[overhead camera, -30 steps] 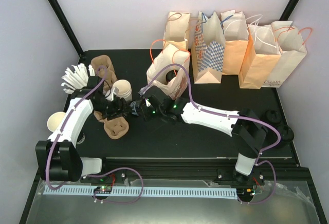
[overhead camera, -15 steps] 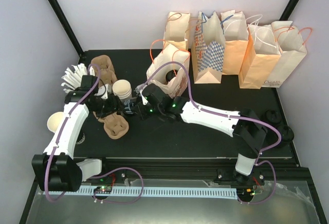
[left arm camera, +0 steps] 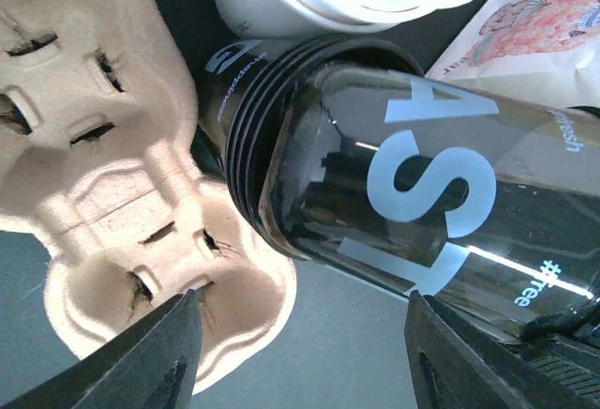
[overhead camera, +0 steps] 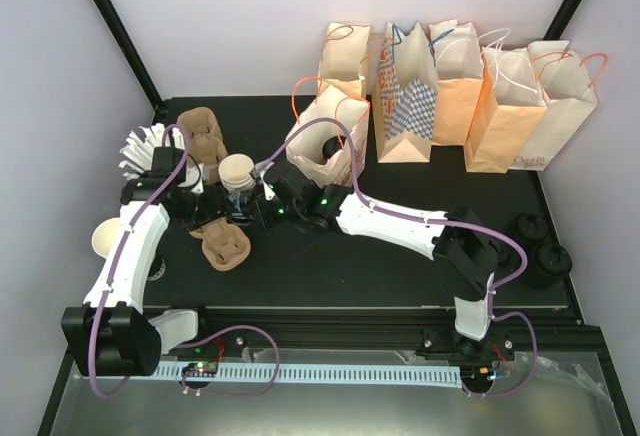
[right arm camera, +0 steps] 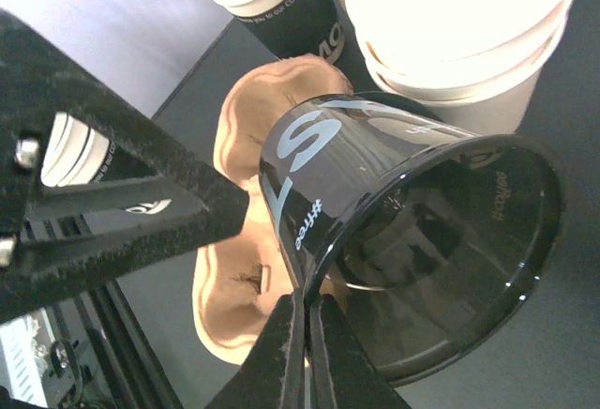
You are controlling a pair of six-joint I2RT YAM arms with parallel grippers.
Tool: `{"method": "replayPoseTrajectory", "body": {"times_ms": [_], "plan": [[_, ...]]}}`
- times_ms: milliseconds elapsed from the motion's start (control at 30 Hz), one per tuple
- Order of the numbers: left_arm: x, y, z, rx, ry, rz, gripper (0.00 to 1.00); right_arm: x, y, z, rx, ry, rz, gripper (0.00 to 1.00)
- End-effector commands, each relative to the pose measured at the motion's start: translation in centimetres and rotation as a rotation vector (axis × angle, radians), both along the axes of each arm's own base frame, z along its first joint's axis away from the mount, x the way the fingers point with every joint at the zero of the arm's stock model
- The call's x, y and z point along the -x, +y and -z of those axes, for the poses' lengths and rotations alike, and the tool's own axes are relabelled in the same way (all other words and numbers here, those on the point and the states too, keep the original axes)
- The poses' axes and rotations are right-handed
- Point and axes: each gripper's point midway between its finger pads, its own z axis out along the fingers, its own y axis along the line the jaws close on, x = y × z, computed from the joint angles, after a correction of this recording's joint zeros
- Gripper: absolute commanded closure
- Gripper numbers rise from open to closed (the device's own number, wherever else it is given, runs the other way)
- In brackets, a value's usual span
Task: Pack the takeout coffee
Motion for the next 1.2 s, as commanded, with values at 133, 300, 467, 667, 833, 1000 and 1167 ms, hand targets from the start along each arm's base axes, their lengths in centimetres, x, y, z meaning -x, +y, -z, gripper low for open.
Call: {"method": "replayPoseTrajectory", "body": {"times_ms": [133, 300, 467, 667, 833, 1000, 1167], "plan": [[-0.5, 1.3, -2.4, -0.035, -0.063, -0.040, 0.38, -0.5, 2.6, -3.7, -0.117, -0.007, -0.010, 0.99], [-0.7, 1.4, -3.2, -0.038, -0.087, -0.043, 0.38, -0.2, 2.0, -6.3, -0.166, -0.044, -0.013, 0.99], [-0.9, 1.1, -3.6, -0.019, -0.110, -0.036, 0.37, -0.1, 0.2, -8.7, -0.155, -0.091, 0.012, 0.99], [-0.7, -0.6, -4.6, 0.068, -0.170, 0.016, 0.37, 0.6, -6.2, -9.3, 0.019, -0.156, 0.087, 0.99], [-0.2, -2.8, -4.5, 0.196, -0.186, 0.070, 0.37, 2.9, -13.5, -7.0, 0.257, -0.134, 0.115, 0.99], [0.2, -5.5, -4.4, 0.329, -0.212, 0.126, 0.37, 6.2, -20.9, -3.4, 0.504, -0.054, 0.112, 0.99], [0.4, -8.6, -4.8, 0.367, -0.252, 0.202, 0.36, 7.1, -25.5, 0.4, 0.717, -0.011, 0.153, 0.99]]}}
